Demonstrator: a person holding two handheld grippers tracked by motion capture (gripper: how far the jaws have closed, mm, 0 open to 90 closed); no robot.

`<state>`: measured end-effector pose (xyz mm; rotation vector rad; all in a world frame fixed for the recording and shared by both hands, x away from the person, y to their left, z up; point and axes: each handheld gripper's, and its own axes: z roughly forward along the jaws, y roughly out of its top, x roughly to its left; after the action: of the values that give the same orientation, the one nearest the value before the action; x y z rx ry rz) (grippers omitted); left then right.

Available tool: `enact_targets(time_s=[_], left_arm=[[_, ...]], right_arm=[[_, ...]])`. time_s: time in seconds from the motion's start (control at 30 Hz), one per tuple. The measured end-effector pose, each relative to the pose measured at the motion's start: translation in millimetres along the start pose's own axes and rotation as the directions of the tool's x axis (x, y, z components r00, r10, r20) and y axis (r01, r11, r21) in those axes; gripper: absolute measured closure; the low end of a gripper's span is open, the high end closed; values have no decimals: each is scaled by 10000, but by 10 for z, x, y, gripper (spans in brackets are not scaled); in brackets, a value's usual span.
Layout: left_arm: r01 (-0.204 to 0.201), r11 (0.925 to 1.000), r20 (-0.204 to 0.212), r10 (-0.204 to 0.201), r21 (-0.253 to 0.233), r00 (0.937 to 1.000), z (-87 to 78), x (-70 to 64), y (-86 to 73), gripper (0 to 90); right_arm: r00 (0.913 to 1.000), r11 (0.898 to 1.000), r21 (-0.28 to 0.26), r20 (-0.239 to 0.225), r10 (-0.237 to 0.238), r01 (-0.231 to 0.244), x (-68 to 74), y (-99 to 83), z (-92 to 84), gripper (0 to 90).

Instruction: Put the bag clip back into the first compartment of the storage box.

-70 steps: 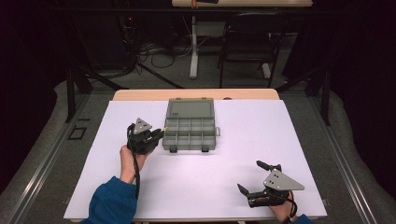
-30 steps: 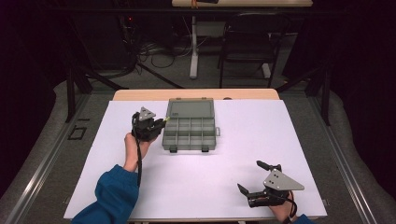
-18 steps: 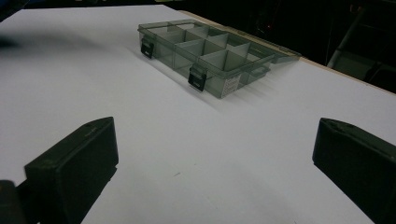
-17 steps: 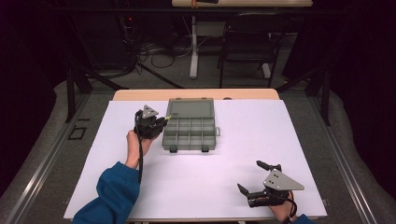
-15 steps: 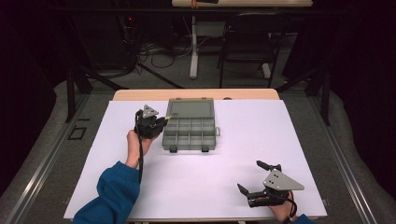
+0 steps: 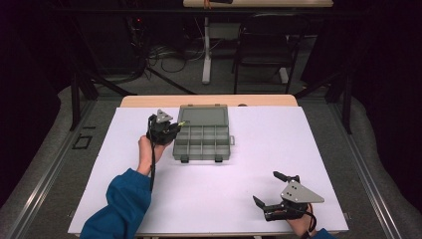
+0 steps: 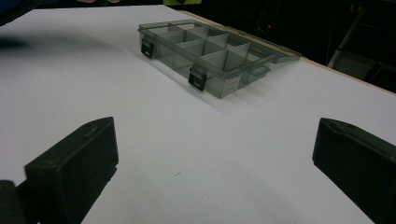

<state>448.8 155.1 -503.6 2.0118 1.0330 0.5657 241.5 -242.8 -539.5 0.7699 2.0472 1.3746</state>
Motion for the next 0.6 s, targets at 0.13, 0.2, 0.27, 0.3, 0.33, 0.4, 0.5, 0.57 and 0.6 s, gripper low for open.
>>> enact_targets(time_s=[0.13,0.2,0.27,0.3,0.33,0.4,0.5,0.57,0.6], left_arm=[[2,10000,-20,-2,65,10000,39,15,6,797],[46,10000,-53,-45,80,10000,54,19,9,797],[57,9999,-55,-57,95,10000,61,20,10,798],[32,9999,-71,-32,103,10000,71,21,12,798],[28,9999,-82,-26,145,10000,89,20,12,797],[35,9999,-73,-34,168,10000,101,14,13,797],[13,9998,-72,-11,200,10000,121,9,19,798],[9,9998,-80,-7,213,10000,132,5,23,798],[-5,9997,-66,7,253,10000,139,3,26,798]], right_arm=[[10000,10000,3,6,-1,1,0,0,0,0],[10000,10000,3,1,3,-3,-1,0,-1,0],[10000,10000,2,8,1,-1,0,0,-1,0],[10000,10000,2,1,13,-13,0,0,-1,0],[10000,10000,6,6,9,-9,0,0,-2,0],[10000,10000,0,4,9,-9,-1,0,-2,0],[10000,10000,5,6,4,-4,0,1,-2,0],[10000,10000,11,-8,4,-4,-2,2,-6,0],[10000,10000,11,-8,4,-4,-2,2,-6,0]])
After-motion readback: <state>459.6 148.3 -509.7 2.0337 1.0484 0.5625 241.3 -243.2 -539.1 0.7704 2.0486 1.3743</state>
